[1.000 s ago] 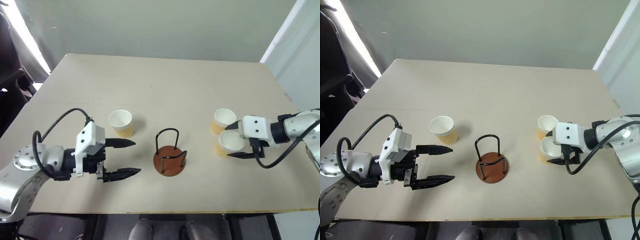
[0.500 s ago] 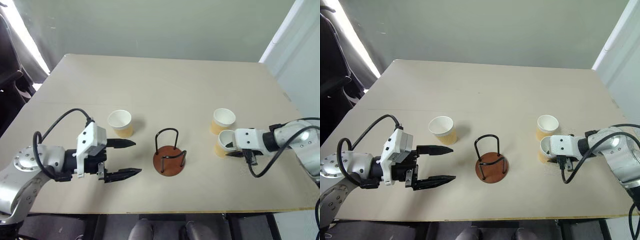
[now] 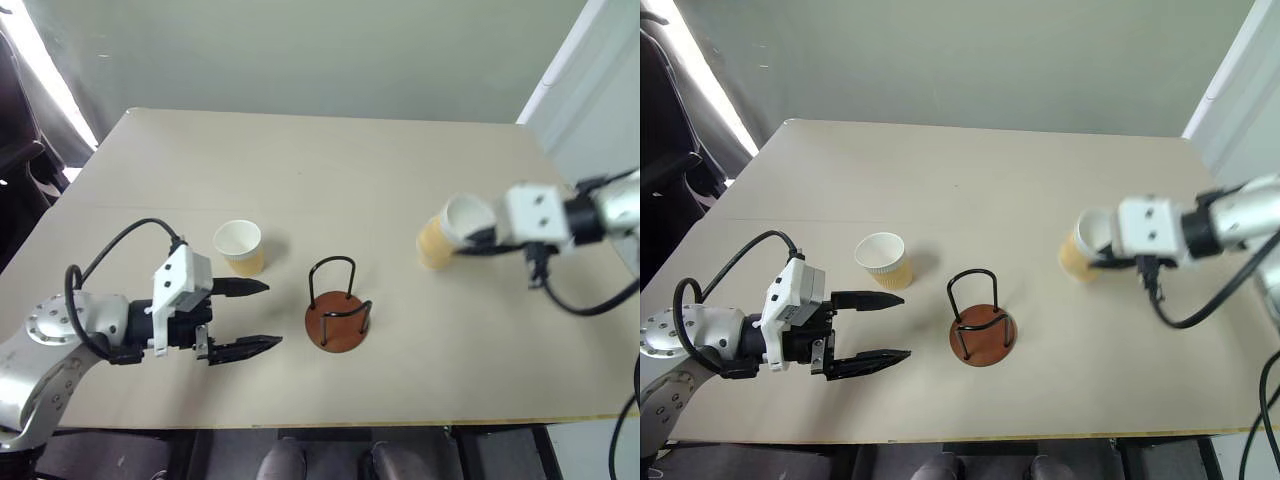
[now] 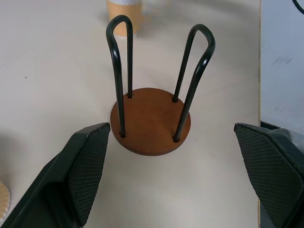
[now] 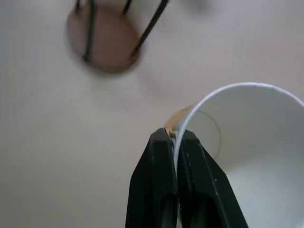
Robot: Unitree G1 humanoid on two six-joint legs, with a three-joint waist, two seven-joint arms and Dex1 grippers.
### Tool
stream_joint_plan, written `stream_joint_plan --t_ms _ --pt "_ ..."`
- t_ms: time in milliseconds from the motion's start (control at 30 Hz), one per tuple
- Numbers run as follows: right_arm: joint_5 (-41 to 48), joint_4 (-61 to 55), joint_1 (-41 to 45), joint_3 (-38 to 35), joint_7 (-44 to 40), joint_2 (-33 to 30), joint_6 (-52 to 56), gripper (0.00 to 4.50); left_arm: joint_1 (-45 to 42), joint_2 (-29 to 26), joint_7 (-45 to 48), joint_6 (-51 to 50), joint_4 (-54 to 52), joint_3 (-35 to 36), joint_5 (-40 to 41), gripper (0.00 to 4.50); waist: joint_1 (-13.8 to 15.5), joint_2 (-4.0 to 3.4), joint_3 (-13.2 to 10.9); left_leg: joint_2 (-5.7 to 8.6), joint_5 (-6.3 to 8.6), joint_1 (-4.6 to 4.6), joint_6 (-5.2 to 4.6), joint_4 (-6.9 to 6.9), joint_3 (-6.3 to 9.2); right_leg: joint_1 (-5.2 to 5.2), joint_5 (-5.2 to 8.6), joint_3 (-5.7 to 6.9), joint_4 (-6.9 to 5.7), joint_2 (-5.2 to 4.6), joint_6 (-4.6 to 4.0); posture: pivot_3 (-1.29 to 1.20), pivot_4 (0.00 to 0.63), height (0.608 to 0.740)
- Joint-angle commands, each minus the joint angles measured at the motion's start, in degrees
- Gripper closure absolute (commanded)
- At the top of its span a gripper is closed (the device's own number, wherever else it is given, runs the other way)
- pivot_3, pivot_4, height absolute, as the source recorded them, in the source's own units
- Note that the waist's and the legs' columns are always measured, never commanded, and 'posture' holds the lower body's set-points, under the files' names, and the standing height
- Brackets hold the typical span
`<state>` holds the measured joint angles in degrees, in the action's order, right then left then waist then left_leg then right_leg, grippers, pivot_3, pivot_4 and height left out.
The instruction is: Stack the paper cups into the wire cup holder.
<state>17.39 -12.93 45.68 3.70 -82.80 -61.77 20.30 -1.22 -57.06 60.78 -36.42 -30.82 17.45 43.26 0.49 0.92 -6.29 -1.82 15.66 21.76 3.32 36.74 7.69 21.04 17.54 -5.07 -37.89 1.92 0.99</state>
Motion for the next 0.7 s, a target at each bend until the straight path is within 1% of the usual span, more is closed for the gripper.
stream_joint_plan --t_ms 33,167,300,567,700 --pt "8.17 -4.13 5.31 -1.14 -1.26 3.38 4.40 4.45 -1.38 -0.20 0.12 0.85 -0.12 -0.29 -0.44 0.00 -0.03 0.00 0.00 0.00 0.00 0.00 0.00 -0.02 0.01 0.00 0.00 0.00 0.01 0.01 0.00 0.00 0.150 0.740" --pt "11.66 -9.25 6.17 1.88 -1.26 7.09 7.59 4.45 -2.20 -0.10 0.30 0.93 0.20 -1.31 -0.86 0.00 0.01 0.00 0.00 0.00 -0.01 0.02 0.01 0.10 0.04 0.00 0.00 0.00 0.00 0.03 0.00 0.00 0.150 0.740" --pt "7.83 -10.16 4.02 6.41 0.13 9.30 5.96 4.45 -1.32 -0.32 0.34 0.70 -0.42 -0.32 -0.67 0.00 0.19 0.01 0.00 0.02 0.00 0.10 0.00 0.22 0.15 -0.02 0.01 0.06 0.02 0.01 0.02 0.00 0.150 0.740" --pt "6.40 -9.87 5.06 9.23 0.82 13.02 4.87 4.45 0.86 -0.32 -0.66 0.18 -1.95 1.39 -0.25 0.00 0.04 0.01 0.00 0.02 0.00 0.10 0.00 0.21 0.14 0.00 0.01 0.05 -0.01 0.00 0.02 0.00 0.150 0.740" --pt "5.59 -9.30 4.84 9.74 0.49 13.77 4.04 4.45 1.91 -0.31 -1.08 0.03 -2.58 2.33 -0.03 0.00 0.02 0.00 0.00 0.02 0.00 0.10 0.00 0.21 0.14 -0.01 0.01 0.05 0.00 0.00 0.02 0.00 0.150 0.740"
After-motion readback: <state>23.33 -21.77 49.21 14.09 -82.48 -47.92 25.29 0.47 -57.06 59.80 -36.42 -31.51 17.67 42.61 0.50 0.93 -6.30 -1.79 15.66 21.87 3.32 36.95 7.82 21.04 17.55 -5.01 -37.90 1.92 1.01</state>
